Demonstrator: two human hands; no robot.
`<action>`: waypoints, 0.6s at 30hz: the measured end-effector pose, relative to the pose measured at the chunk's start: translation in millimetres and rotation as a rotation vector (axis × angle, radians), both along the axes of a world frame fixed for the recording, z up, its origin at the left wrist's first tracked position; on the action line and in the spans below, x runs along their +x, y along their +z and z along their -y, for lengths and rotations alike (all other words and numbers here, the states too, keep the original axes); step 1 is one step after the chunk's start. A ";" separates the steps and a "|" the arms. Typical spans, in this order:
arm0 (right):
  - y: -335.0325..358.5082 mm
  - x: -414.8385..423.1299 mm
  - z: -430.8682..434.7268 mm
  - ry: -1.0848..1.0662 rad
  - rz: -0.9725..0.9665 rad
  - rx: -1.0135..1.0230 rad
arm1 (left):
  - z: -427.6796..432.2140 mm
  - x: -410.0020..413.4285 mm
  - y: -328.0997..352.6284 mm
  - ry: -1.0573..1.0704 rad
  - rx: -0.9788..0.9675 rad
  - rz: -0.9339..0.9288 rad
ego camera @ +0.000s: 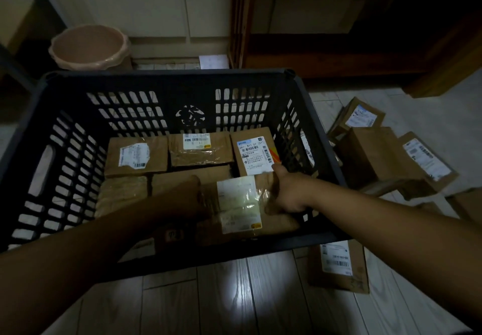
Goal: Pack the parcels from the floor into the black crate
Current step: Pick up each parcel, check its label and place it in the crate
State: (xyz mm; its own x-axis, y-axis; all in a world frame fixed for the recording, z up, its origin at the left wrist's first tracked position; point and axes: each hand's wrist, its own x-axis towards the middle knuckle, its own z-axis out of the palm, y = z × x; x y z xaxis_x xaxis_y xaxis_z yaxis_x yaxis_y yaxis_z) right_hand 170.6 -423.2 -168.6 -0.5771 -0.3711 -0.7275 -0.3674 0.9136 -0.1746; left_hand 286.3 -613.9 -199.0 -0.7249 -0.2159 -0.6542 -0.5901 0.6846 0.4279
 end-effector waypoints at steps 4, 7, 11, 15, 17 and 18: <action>14.8 2.5 -3.1 -0.008 -0.153 -0.154 | 8.7 -0.8 24.7 0.078 0.131 -0.035; 17.0 0.9 -2.6 -0.003 -0.186 -0.215 | 14.3 2.5 24.0 0.037 0.190 -0.031; 19.7 -2.0 -1.8 0.098 -0.215 -0.226 | 13.9 8.4 22.6 0.010 0.177 -0.078; 22.7 -4.1 -2.6 0.292 -0.213 -0.077 | 3.8 7.9 17.9 -0.089 0.106 -0.177; 23.2 -3.4 -2.3 0.392 -0.243 -0.040 | 2.2 7.6 18.6 -0.102 0.067 -0.209; 22.8 -1.7 -1.2 0.460 -0.281 -0.030 | 1.9 8.0 20.7 -0.110 0.030 -0.226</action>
State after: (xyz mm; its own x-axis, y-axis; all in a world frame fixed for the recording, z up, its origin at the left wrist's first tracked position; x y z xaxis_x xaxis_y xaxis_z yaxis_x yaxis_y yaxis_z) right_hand 168.9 -422.0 -145.8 -0.5209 -0.6493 -0.5540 -0.7646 0.6435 -0.0353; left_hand 294.3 -615.8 -178.3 -0.8717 -0.1104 -0.4774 -0.3995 0.7244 0.5619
